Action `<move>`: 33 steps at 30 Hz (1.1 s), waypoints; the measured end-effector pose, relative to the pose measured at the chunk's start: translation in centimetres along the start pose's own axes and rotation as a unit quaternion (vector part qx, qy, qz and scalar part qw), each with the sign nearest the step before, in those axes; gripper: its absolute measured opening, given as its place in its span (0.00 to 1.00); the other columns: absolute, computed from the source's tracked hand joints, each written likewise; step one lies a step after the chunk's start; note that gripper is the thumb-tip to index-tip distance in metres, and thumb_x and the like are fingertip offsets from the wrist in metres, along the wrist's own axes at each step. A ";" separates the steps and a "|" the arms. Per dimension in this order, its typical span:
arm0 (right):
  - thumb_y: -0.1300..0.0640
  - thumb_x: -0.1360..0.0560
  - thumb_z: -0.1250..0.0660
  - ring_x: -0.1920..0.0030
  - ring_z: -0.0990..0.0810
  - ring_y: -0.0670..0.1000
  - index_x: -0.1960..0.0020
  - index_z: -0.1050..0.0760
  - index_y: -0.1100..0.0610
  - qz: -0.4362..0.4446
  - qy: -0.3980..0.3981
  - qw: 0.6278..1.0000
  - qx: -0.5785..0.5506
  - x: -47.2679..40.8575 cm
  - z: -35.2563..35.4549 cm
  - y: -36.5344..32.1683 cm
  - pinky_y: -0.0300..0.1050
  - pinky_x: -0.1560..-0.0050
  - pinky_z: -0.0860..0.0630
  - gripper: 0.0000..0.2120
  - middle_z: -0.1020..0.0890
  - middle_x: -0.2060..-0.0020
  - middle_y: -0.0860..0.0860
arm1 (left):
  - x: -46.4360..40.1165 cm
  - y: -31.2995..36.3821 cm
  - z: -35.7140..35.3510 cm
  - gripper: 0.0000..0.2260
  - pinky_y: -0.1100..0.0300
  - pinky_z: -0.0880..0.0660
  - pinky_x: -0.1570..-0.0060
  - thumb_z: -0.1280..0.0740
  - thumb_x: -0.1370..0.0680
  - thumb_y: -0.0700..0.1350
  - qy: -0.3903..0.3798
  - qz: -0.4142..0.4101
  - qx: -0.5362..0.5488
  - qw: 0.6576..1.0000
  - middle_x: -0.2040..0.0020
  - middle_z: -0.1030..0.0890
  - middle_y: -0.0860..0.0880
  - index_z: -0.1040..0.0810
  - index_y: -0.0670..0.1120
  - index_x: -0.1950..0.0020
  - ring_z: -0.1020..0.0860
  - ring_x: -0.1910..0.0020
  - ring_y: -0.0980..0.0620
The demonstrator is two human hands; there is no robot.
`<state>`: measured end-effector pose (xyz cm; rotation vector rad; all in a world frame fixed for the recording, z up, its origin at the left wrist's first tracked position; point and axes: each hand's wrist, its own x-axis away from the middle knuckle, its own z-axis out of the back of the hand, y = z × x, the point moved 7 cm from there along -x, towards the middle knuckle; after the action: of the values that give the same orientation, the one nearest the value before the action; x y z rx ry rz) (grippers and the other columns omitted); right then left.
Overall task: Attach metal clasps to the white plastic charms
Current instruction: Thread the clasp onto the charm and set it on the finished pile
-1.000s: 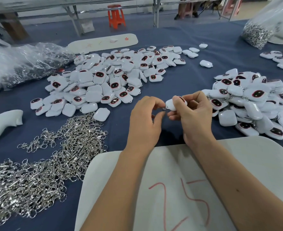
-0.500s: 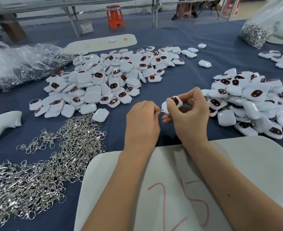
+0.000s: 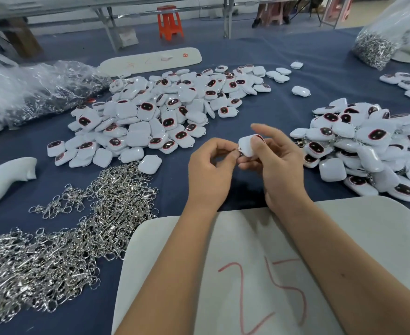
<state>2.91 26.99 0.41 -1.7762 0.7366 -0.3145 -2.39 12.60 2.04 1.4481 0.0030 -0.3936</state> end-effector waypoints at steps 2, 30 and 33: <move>0.67 0.18 0.33 0.67 0.15 0.51 0.40 0.18 0.60 -0.038 -0.028 0.997 -0.056 -0.1 -0.3 0.4 0.40 0.62 0.18 0.09 0.17 0.55 0.61 | -0.1 -1.2 -0.2 0.04 0.64 0.21 0.55 0.29 0.23 0.34 -0.005 0.074 0.124 0.990 0.57 0.13 0.46 0.18 0.43 0.53 0.16 0.58 0.53; 0.60 0.22 0.26 0.64 0.15 0.50 0.40 0.21 0.59 -0.042 -0.115 0.992 -0.022 0.3 -1.4 0.5 0.38 0.61 0.19 0.12 0.14 0.61 0.55 | -0.4 -1.3 2.3 0.05 0.65 0.25 0.56 0.27 0.23 0.37 0.112 0.037 0.066 0.991 0.61 0.16 0.54 0.15 0.47 0.54 0.21 0.61 0.58; 0.59 0.24 0.27 0.65 0.16 0.49 0.39 0.21 0.59 -0.051 -0.129 0.989 -0.056 0.3 -1.6 0.4 0.37 0.62 0.20 0.14 0.13 0.59 0.56 | -0.4 -2.7 0.5 0.05 0.57 0.26 0.55 0.31 0.19 0.38 0.058 0.128 0.214 0.967 0.59 0.16 0.47 0.16 0.43 0.53 0.23 0.59 0.51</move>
<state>2.12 25.52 0.54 -1.9203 0.4865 -0.1091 -3.57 11.99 -0.35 1.8705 -0.1840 -0.0960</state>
